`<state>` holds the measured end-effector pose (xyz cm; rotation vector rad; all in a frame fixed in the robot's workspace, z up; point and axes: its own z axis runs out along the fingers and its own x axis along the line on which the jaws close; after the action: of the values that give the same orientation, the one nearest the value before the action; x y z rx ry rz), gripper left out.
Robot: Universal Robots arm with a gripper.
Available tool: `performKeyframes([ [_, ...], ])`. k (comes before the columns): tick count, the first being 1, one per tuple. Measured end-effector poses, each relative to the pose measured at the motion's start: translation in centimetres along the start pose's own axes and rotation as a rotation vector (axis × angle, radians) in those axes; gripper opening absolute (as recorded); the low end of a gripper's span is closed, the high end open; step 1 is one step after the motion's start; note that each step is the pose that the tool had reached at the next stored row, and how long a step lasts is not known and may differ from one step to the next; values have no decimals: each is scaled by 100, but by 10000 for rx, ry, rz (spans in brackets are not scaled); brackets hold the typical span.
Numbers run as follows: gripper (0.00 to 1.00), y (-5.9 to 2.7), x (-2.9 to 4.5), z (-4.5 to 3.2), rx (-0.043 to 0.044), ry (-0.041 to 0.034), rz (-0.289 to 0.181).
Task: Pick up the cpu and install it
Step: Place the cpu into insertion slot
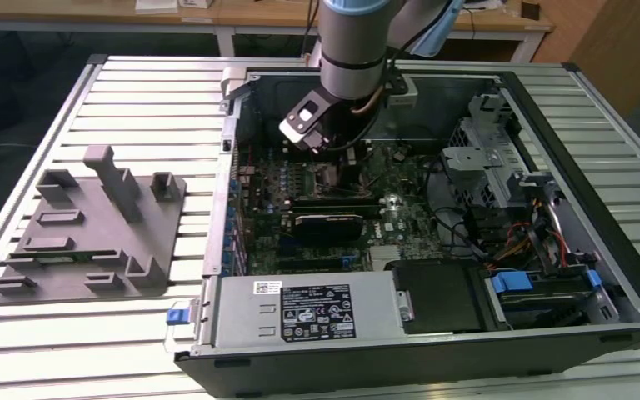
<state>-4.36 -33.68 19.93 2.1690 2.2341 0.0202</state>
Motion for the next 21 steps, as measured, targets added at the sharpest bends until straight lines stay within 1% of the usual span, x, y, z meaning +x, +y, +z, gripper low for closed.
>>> performKeyframes([
  [8, 54, -1, 2, 31, 3, -5, 111],
  [12, 54, -1, 3, 38, 2, -7, 271],
  [21, 54, -1, 6, 57, 0, -3, 285],
])
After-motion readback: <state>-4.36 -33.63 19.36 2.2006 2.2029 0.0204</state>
